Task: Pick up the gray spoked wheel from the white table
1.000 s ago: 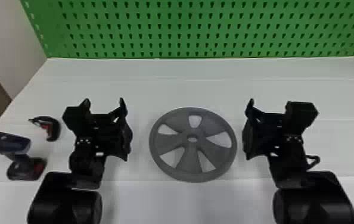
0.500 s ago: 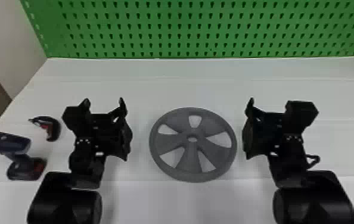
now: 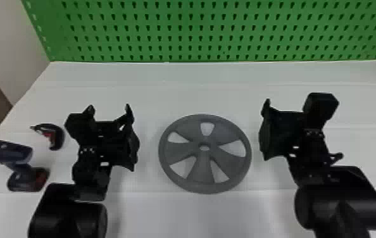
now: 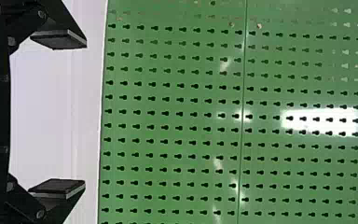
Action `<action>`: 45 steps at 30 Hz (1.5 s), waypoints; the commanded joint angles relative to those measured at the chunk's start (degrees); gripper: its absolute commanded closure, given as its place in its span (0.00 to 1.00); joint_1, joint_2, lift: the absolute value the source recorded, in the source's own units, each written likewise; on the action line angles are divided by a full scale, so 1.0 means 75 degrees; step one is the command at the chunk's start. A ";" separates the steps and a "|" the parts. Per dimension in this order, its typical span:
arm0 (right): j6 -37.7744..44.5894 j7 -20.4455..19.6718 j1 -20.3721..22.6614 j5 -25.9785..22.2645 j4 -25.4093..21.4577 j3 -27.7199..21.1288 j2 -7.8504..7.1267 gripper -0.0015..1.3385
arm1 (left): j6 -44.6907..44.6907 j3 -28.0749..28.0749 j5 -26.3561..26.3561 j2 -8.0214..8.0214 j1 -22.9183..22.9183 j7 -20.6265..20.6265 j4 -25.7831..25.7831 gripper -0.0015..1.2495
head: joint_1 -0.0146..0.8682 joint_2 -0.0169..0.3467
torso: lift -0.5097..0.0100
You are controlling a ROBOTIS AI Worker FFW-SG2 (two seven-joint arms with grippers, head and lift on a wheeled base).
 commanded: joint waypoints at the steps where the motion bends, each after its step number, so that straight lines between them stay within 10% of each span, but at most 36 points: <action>1: 0.1581 0.0000 -0.0317 -0.0098 -0.0598 -0.0038 -0.0039 0.11 | 0.0000 0.0030 0.0012 0.0003 0.0016 0.0000 -0.0002 0.17 | 0.89 0.17 | 0.79; 17: 0.6948 -0.0024 -0.2333 -0.0684 -0.1079 -0.0002 -0.0637 0.11 | 0.0000 0.0065 0.0000 0.0003 0.0039 0.0000 -0.0002 0.18 | 0.89 0.17 | 0.79; 36: 1.0803 0.0000 -0.4548 -0.1293 0.0726 -0.0014 -0.0883 0.11 | 0.0012 0.0112 -0.0070 0.0015 0.0063 0.0000 -0.0002 0.18 | 0.89 0.17 | 0.79; 45: 1.1002 0.0000 -0.5110 -0.1399 0.1687 0.0009 -0.1000 0.11 | 0.0105 -0.0005 -0.0082 0.0074 0.0016 0.0000 -0.0002 0.18 | 0.89 0.17 | 0.79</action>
